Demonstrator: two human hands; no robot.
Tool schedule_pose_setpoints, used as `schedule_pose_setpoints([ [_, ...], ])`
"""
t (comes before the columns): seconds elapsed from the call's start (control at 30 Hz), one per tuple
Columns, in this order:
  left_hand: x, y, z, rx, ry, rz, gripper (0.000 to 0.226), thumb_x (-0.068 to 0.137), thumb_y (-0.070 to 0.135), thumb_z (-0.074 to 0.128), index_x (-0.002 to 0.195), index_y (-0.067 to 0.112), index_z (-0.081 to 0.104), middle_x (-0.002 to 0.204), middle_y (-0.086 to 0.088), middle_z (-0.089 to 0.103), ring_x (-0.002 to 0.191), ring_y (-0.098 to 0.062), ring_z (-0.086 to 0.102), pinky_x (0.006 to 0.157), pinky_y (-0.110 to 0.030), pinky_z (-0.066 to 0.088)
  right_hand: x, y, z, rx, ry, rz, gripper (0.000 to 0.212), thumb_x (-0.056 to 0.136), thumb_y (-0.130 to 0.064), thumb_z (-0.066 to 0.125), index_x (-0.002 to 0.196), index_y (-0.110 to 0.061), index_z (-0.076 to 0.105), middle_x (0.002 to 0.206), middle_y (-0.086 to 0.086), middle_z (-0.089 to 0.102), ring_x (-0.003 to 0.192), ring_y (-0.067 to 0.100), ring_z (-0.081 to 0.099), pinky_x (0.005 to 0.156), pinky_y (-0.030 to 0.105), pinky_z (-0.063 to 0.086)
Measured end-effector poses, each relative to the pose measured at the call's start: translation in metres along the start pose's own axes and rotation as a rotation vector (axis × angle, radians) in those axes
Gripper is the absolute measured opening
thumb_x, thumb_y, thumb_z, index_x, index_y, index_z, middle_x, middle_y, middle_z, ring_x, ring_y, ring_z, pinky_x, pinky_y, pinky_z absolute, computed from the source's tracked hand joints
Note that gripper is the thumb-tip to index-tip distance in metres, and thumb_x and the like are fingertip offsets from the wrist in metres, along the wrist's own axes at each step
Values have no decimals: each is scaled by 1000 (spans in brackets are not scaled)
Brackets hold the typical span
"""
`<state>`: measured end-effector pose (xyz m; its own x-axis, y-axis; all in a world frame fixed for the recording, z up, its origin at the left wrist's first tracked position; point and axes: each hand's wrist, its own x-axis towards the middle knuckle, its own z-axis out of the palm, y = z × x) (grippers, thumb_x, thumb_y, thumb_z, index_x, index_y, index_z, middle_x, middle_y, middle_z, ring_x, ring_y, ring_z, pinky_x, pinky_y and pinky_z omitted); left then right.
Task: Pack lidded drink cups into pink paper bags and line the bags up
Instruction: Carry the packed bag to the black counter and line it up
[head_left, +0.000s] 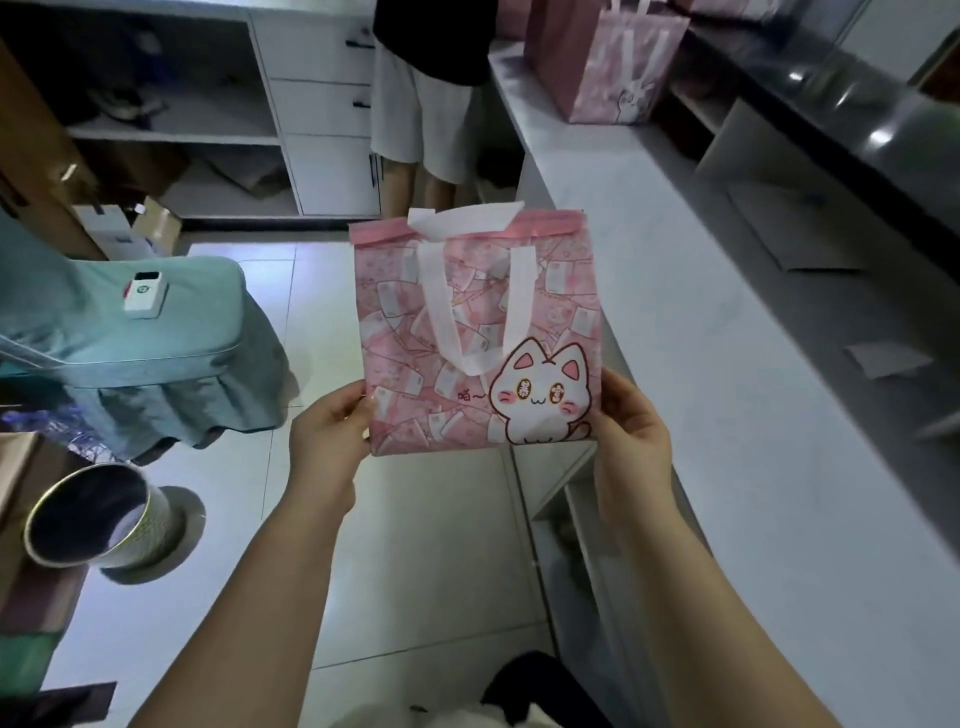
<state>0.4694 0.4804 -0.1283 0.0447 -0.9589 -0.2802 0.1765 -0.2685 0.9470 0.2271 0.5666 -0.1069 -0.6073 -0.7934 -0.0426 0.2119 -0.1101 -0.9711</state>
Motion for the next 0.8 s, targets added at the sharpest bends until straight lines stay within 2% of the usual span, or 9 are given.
schedule_pose_setpoints([
  [0.13,57,2,22,-12,48,-23,20,92,10,66,93,28,76,91,3,76,80,-12,72,62,-24,56,66,18,22,8,24,20,37,91,10,53,116,-12,66,114,5,71,110,21,66,85,26,55],
  [0.2,91,7,36,-10,53,-13,19,93,10,65,98,24,76,93,3,76,80,-11,72,61,-23,56,107,26,35,16,31,25,36,90,10,52,114,-13,67,112,4,72,109,20,66,83,25,55],
  [0.27,127,17,54,-20,49,19,22,93,9,64,95,26,77,92,3,76,79,-10,72,61,-22,55,155,32,49,38,24,29,33,91,8,55,113,-13,68,111,4,72,107,20,67,80,24,55],
  [0.33,164,32,78,-31,49,59,27,94,7,62,89,29,77,88,4,76,75,-9,71,59,-22,55,206,31,67,75,6,31,32,91,6,56,113,-14,68,111,3,73,107,19,67,80,24,55],
  [0.47,237,77,123,-34,81,77,27,95,4,59,92,26,74,88,5,76,78,-10,72,60,-22,56,306,10,104,87,-55,15,33,90,5,57,112,-15,69,109,1,73,106,19,67,86,30,56],
  [0.6,303,113,150,-18,103,112,31,95,5,59,88,29,76,96,3,76,87,-13,73,64,-25,57,390,-3,146,118,-113,-18,29,87,2,62,110,-14,70,106,0,74,102,15,68,78,21,54],
  [0.73,363,125,167,-16,152,102,33,95,5,59,84,31,76,94,7,76,85,-10,73,61,-23,56,445,6,178,142,-134,-23,32,86,1,64,96,-27,75,103,-3,75,99,12,69,76,18,53],
  [0.8,399,131,175,-16,156,97,37,95,4,59,81,32,77,91,9,76,82,-10,73,59,-22,56,473,11,191,137,-145,-32,34,84,0,63,99,-28,75,107,-1,74,103,14,68,78,19,53],
])
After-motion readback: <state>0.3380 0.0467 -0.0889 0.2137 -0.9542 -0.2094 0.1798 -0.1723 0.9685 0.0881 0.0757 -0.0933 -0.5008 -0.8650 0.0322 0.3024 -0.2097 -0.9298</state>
